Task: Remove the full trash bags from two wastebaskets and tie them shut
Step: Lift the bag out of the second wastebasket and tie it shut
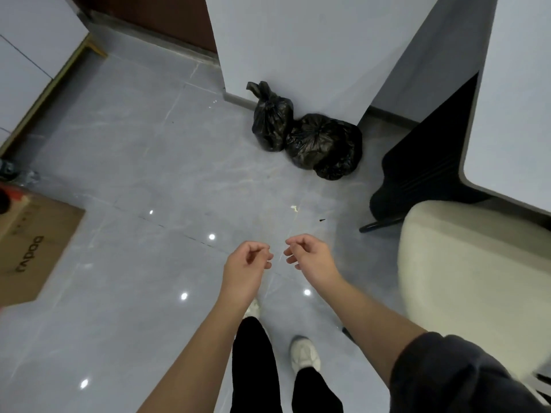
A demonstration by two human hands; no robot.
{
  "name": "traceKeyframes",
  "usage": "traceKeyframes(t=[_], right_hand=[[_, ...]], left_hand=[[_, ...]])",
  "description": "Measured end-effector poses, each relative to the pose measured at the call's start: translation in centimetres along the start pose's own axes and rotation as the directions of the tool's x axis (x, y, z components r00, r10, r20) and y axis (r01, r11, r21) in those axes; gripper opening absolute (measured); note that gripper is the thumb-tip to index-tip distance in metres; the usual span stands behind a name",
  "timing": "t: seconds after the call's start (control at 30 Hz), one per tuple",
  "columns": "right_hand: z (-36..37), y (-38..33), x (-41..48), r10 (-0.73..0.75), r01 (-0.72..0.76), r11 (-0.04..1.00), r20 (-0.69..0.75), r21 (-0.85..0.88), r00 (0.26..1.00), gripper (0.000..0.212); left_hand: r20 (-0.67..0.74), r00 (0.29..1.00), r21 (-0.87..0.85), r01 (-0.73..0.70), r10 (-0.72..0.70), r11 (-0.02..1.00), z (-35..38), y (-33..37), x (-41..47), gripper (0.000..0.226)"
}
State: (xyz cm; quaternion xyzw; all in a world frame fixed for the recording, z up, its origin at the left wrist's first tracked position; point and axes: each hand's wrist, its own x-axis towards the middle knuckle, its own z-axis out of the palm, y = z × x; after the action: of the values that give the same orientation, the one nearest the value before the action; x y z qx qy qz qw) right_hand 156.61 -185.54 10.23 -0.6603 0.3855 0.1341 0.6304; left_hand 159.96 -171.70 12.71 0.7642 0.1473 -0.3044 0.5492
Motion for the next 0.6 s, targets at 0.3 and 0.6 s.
traceKeyframes(t=[0.3, 0.6], right_hand=[[-4.5, 7.9, -7.4, -0.012, 0.012, 1.0, 0.055, -0.002, 0.998, 0.017], [-7.3, 14.0, -12.9, -0.038, 0.045, 0.996, 0.098, -0.074, 0.994, 0.018]], left_hand=[[-0.116, 0.991, -0.167, 0.053, -0.073, 0.985, 5.7, -6.7, -10.0, 0.01], [-0.182, 0.978, -0.191, 0.071, -0.107, 0.979, 8.6, -12.2, -17.8, 0.013]])
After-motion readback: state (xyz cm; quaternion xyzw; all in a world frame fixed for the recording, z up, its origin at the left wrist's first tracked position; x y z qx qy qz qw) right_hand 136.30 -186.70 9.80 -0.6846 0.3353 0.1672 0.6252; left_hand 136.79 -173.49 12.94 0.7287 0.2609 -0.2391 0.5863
